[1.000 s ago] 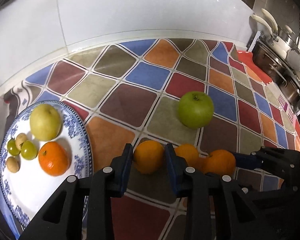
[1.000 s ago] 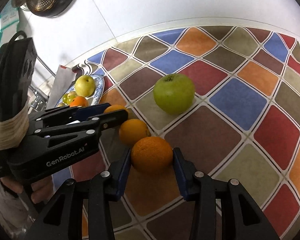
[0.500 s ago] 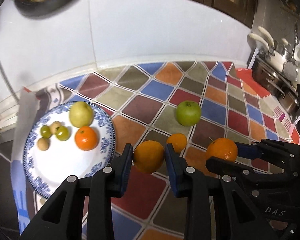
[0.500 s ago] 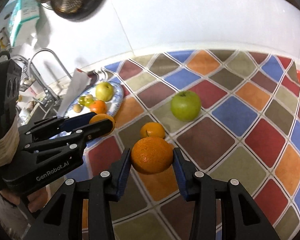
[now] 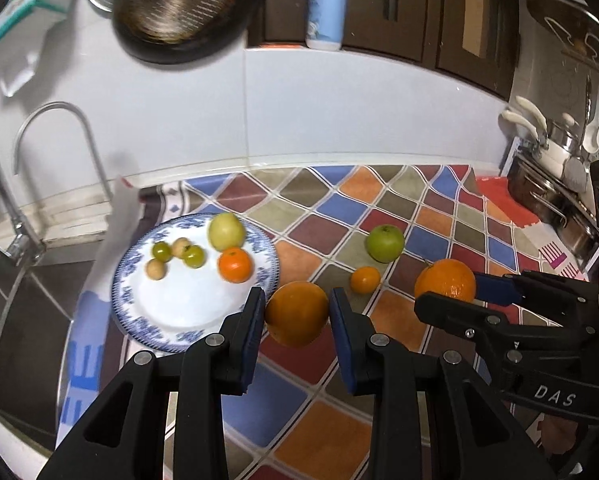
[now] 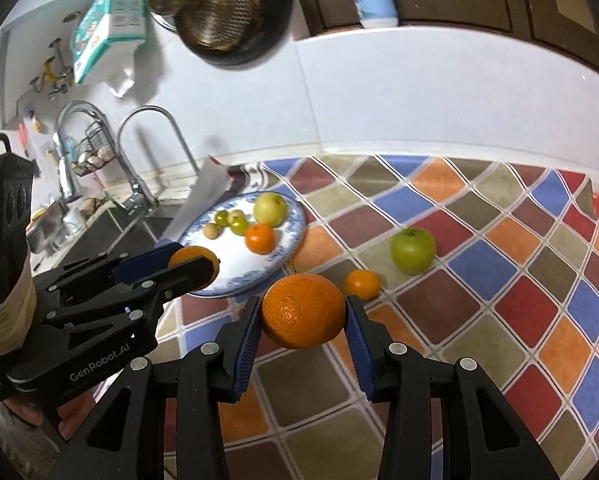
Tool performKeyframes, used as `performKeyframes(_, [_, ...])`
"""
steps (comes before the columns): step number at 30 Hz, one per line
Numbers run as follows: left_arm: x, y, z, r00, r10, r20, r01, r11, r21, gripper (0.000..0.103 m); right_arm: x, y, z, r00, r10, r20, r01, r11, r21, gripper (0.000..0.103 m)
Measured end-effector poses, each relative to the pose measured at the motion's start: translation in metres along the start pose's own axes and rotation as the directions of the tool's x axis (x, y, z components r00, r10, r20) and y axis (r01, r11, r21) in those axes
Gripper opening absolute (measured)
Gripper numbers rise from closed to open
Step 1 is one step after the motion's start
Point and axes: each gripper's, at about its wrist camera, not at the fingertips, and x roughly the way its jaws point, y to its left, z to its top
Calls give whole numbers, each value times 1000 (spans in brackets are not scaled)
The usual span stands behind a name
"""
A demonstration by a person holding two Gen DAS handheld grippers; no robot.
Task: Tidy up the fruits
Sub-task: 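Carry the orange in the left gripper while the right gripper carries its orange to the plate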
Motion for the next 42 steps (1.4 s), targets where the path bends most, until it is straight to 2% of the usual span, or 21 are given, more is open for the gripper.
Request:
performKeyframes(10, [-37,39,-12,997,57,50,-56,998,-26,33,-4,50,2,998,43,35,-40,997,-58,42])
performKeyframes(20, [-47,77,-17,995,70,65,-68,997,-27,33,10,86,7,997,57,55,-52,995,-80,42])
performKeyframes(31, [-31,116,-15,995,77,56,-76,997,-18,33,44,115,21,998,56,40,-52,993,-108,42])
performKeyframes(42, [16,146,-10,999,39,11,-39,999,-10,33,95,122,35,999,35,-15,-37,992,-120,42])
